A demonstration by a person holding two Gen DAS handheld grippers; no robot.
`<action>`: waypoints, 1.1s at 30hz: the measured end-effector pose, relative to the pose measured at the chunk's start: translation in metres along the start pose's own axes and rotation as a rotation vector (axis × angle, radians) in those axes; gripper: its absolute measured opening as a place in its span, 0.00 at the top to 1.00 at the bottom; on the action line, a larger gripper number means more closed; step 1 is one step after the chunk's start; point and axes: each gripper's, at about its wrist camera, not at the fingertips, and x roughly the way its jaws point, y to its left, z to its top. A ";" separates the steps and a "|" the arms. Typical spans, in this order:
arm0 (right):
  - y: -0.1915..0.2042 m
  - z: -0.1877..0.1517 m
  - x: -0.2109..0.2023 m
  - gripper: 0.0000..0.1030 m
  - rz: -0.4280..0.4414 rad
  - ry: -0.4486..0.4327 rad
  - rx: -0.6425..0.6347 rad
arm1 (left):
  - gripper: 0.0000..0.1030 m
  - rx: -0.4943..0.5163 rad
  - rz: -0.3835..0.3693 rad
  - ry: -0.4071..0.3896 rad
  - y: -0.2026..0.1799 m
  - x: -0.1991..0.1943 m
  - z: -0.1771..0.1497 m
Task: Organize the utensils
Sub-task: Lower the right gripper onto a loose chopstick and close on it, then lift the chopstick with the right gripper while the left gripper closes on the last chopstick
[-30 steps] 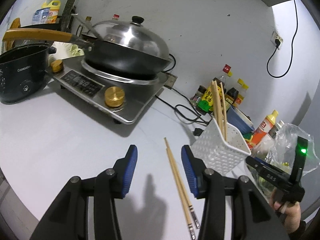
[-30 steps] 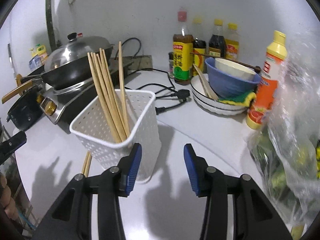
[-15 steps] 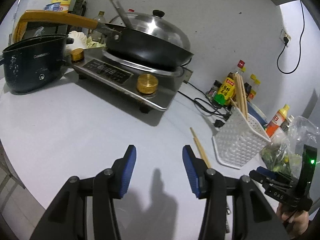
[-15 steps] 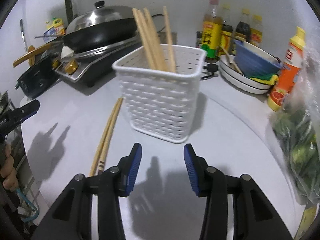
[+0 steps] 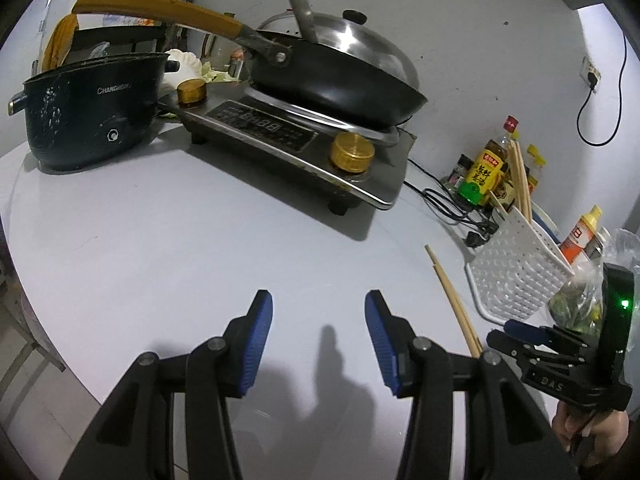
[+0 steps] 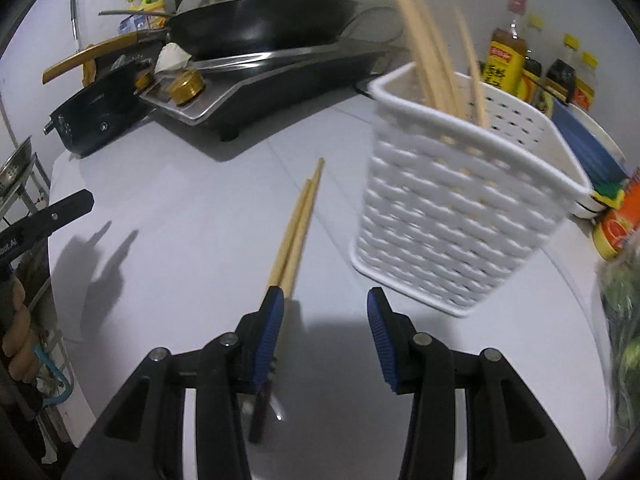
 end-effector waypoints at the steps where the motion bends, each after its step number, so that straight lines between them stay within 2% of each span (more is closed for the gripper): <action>1: 0.001 0.002 0.003 0.66 0.000 0.003 -0.003 | 0.54 -0.003 -0.001 0.002 0.002 0.001 0.000; 8: 0.013 0.012 0.022 0.79 -0.011 0.032 -0.024 | 0.54 -0.006 -0.005 0.024 0.009 0.008 0.001; 14: 0.018 0.016 0.033 0.82 0.000 0.043 -0.031 | 0.54 -0.010 -0.004 0.039 0.011 0.013 0.001; 16: 0.021 0.017 0.035 0.92 0.005 0.037 -0.035 | 0.54 -0.008 -0.002 0.040 0.009 0.013 0.000; 17: 0.022 0.017 0.036 0.93 0.010 0.035 -0.038 | 0.54 -0.006 -0.002 0.041 0.008 0.013 0.000; 23: 0.016 0.010 0.029 0.94 0.037 0.031 -0.049 | 0.54 0.028 -0.002 0.060 -0.009 0.015 -0.004; 33: -0.005 -0.013 0.013 0.94 0.089 0.010 -0.016 | 0.54 0.121 -0.021 0.097 -0.058 0.022 -0.015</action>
